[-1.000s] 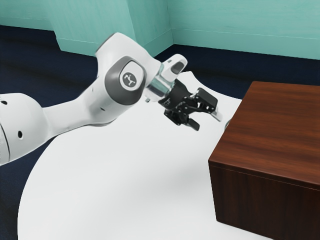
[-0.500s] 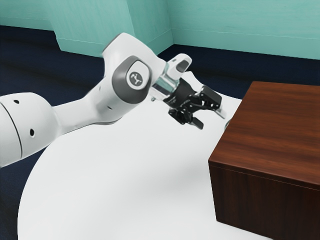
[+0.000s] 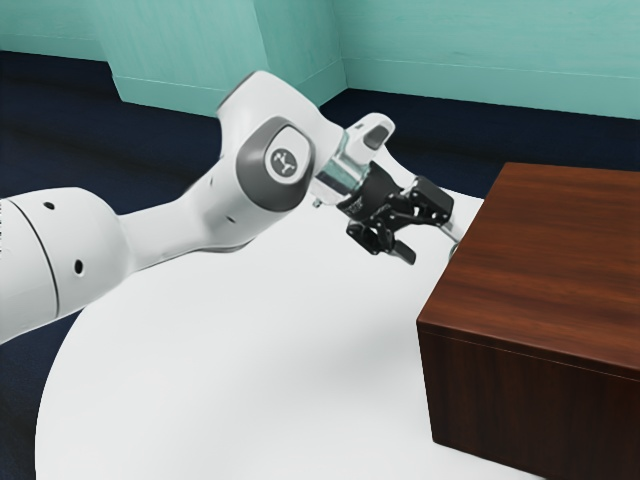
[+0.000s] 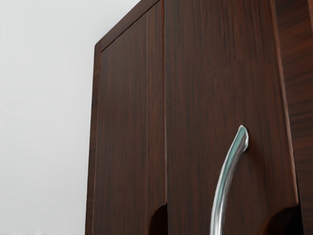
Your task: Pull the drawer handle with one arm to open the drawer
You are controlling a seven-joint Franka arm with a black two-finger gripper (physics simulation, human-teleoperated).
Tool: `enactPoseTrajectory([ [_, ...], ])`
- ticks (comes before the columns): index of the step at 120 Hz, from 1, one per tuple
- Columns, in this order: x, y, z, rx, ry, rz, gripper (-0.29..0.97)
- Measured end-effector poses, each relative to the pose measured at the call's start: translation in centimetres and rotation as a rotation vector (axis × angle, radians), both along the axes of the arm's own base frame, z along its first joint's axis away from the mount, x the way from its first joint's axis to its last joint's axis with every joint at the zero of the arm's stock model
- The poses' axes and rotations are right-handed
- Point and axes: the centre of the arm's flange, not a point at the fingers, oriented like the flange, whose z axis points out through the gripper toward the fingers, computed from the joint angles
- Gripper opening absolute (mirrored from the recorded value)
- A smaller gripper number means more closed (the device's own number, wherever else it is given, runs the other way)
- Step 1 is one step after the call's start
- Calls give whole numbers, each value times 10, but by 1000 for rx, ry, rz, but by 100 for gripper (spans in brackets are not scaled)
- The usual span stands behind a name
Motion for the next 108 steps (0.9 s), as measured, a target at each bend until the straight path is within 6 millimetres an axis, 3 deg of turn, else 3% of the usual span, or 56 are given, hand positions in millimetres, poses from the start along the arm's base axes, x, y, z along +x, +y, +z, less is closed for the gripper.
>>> enactPoseTrajectory([
  [57,2,-1,-15,-5,31,7,63],
  [108,2,-8,-13,0,28,0,44],
])
